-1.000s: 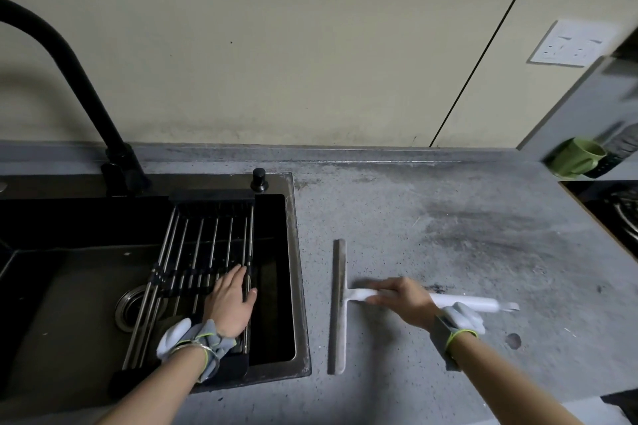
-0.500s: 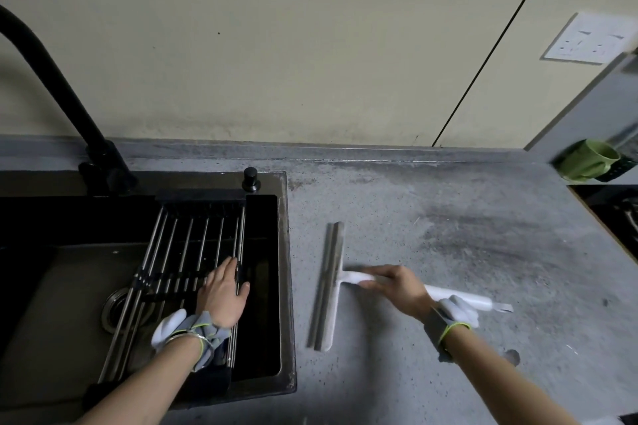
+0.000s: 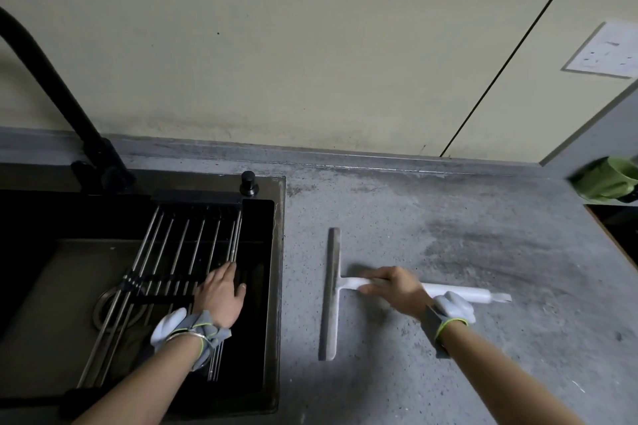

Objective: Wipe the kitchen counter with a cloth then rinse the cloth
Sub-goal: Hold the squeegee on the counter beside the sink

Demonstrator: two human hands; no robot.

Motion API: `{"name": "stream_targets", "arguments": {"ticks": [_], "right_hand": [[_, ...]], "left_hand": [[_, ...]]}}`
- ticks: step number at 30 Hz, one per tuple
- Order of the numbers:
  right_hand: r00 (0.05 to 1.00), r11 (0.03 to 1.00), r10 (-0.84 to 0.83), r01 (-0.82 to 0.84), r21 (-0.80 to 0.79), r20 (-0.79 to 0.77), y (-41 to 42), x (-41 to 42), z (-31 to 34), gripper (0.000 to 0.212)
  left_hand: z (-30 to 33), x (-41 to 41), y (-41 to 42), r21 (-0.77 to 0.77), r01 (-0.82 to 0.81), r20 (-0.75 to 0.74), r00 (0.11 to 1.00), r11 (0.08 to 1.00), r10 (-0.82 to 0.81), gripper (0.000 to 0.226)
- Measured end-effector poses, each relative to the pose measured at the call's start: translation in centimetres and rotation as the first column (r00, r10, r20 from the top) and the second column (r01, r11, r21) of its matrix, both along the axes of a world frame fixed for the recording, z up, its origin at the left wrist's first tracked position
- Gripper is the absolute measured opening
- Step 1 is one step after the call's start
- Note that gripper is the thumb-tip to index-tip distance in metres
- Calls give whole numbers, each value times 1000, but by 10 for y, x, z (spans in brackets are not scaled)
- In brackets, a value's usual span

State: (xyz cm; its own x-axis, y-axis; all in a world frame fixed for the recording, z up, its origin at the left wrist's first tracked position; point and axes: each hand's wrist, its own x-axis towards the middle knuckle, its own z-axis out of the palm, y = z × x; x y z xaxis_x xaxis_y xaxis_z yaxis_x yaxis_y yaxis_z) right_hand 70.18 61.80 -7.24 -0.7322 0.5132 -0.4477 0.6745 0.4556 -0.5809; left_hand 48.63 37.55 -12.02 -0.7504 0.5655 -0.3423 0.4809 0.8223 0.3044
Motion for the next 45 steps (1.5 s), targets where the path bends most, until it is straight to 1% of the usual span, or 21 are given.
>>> {"name": "stream_targets", "arguments": {"ticks": [4,8,10,13,18,21,26,28,33,38,43,45], "right_hand": [[994,994,106,-106,-2,13,-15,-32,-2,34],[992,992,126,-126,-32,-2,-29,-54,-6,35],[995,993,98,-99,-70,-24,-27,-58,-6,34],[997,988,12,-23,-153,-73,-9,-54,0,33],[990,990,-122,116,-86,-71,43,-30,10,36],[990,990,-141,140,-35,-31,66,-17,9,39],[996,996,-90,90,5,21,74,-21,5,36],[999,999,-30,30,19,24,70,-30,5,32],[993,993,115,-115,35,19,52,-62,5,30],[981,981,194,-194,17,4,26,-96,2,32],[980,980,200,-200,-3,-23,8,-115,-2,33],[988,987,145,-148,-61,-52,12,-115,-1,34]], "left_hand": [[0,0,1,-10,-3,1,1000,1000,3,55],[0,0,3,-18,-19,6,1000,1000,19,55],[-1,-1,4,-14,-30,6,1000,999,30,56],[-2,-4,4,-4,-29,9,1000,1000,29,56],[-3,-12,10,-8,-16,29,999,1000,16,56],[-5,-19,15,-27,-3,21,1000,1000,4,56],[-8,-25,18,-62,1,21,1000,998,0,55],[-10,-26,19,-70,8,19,1000,997,-7,55],[-12,-28,20,-34,3,-5,1000,999,-3,53],[-13,-33,22,-14,-5,-20,1000,1000,5,50],[-14,-35,26,-23,-23,-23,999,999,23,50],[-14,-37,27,-26,-25,-35,999,999,24,50]]}}
